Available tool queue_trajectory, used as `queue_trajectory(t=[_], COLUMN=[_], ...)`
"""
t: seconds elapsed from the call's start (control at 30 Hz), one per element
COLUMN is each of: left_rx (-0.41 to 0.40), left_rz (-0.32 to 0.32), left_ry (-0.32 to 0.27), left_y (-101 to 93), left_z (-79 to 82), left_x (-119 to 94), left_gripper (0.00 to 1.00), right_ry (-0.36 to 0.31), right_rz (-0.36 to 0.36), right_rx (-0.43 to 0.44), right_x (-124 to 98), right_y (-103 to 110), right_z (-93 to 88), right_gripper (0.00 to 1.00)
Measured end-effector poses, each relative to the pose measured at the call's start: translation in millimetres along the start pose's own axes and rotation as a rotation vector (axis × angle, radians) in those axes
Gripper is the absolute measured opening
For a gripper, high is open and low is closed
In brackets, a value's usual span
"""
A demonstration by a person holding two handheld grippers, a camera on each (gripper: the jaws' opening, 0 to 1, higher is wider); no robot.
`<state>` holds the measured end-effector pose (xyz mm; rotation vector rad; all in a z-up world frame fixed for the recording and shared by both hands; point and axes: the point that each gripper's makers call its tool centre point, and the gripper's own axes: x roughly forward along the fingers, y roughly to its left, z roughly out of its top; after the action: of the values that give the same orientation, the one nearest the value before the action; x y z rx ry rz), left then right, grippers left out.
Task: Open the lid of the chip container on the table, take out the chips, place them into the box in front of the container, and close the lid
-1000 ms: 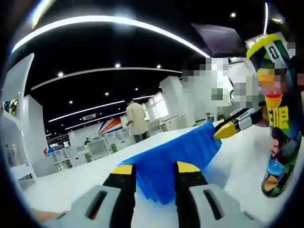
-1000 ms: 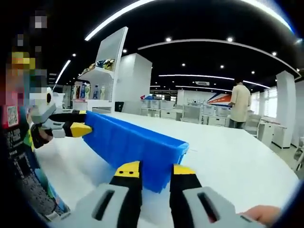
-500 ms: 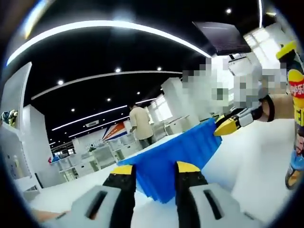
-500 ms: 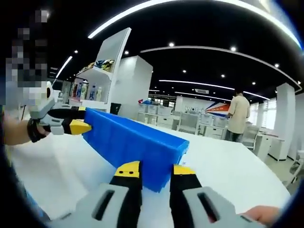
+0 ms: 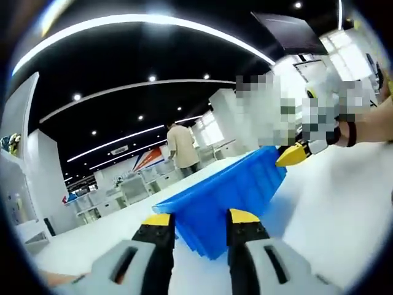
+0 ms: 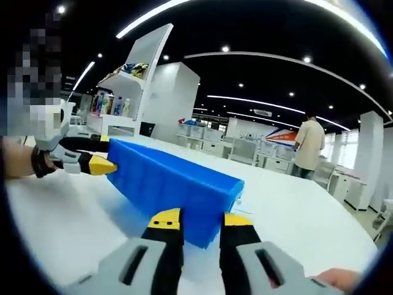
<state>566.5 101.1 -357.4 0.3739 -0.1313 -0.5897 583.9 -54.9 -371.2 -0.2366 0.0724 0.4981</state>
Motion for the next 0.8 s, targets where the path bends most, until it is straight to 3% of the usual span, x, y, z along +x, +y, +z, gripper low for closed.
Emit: queue_trajectory(t=[0.17, 0.37, 0.4, 0.43, 0.6, 0.7, 0.77, 0.8], left_rx=[-0.003, 0.073, 0.091, 0.096, 0.071, 0.109, 0.112, 0.111], left_rz=[0.006, 0.003, 0.009, 0.006, 0.001, 0.003, 0.003, 0.003], left_ry=[0.007, 0.083, 0.109, 0.111, 0.142, 0.129, 0.134, 0.135], left_y=[-2.2, -9.0, -8.8, -9.3, -12.2, -13.5, -14.1, -14.6], left_z=[-6.6, -28.7, -34.0, -35.1, -42.9, -42.1, -41.8, -41.8], left_x=[2.6, 1.2, 0.4, 1.0, -0.3, -0.7, -2.6, -3.4], left_gripper=[0.33, 0.34, 0.34, 0.33, 0.33, 0.34, 0.34, 0.35], right_ry=[0.004, 0.058, 0.085, 0.087, 0.087, 0.078, 0.092, 0.100], right_rz=[-0.002, -0.001, -0.036, -0.007, 0.000, 0.007, 0.020, 0.027], right_rx=[-0.005, -0.044, -0.079, -0.110, 0.016, 0.033, 0.031, 0.022], right_x=[0.7, 1.4, -0.5, 0.3, -6.0, -10.3, -12.3, -13.4], right_y=[-1.1, 8.5, 2.9, 5.9, 2.7, 0.5, 1.8, 2.3], right_z=[-3.9, -21.3, -26.6, -27.5, -29.1, -30.4, -35.3, -37.1], right_gripper=[0.18, 0.19, 0.13, 0.12, 0.12, 0.12, 0.16, 0.22])
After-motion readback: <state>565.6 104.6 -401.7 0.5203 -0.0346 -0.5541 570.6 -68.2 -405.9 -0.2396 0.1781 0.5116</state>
